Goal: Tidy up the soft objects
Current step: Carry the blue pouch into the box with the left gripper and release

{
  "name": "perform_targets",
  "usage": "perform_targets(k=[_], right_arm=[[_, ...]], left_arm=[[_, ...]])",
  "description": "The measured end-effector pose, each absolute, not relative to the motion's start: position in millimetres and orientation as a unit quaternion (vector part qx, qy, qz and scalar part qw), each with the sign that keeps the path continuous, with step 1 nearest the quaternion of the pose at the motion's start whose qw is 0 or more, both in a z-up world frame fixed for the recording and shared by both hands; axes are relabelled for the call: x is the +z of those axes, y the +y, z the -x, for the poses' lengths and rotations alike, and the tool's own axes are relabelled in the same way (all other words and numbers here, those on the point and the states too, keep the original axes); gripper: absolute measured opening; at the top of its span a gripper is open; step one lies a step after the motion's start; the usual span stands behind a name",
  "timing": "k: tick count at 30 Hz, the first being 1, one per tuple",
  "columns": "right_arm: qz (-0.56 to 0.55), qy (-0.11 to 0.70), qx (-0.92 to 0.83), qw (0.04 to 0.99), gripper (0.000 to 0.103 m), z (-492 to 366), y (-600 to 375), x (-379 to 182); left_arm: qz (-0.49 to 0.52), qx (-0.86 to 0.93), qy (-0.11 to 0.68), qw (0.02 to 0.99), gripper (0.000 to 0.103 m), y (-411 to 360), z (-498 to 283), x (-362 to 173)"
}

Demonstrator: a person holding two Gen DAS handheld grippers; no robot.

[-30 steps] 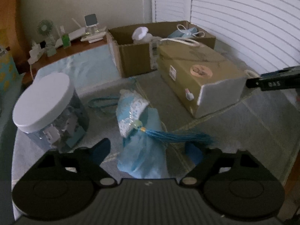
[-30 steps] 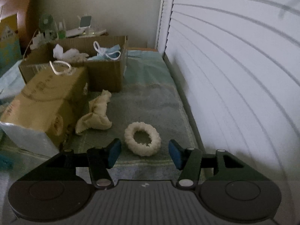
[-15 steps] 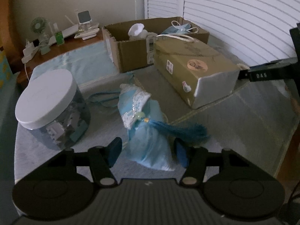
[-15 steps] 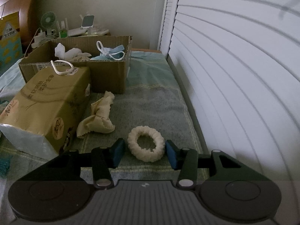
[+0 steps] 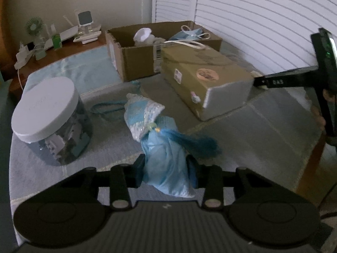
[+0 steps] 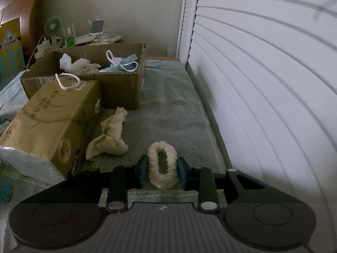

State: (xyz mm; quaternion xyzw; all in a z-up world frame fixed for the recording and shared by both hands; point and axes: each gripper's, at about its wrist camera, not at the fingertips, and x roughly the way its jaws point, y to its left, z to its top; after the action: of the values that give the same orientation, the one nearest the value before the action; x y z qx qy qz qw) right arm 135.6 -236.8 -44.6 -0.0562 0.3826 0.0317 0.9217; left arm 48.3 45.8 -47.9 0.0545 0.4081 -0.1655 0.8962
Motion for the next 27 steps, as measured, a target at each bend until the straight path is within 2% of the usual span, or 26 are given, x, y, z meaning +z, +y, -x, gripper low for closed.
perform_targets(k=[17, 27], right_arm=[[0.046, 0.35, 0.069, 0.933, 0.032, -81.6, -236.7, -3.2], [0.053, 0.323, 0.096, 0.94, 0.032, -71.2, -226.8, 22.3]], left_arm=[[-0.08, -0.205, 0.392, 0.893, 0.039, 40.1, 1.4, -0.9], [-0.074, -0.192, 0.347, 0.915, 0.039, 38.9, -46.8, 40.5]])
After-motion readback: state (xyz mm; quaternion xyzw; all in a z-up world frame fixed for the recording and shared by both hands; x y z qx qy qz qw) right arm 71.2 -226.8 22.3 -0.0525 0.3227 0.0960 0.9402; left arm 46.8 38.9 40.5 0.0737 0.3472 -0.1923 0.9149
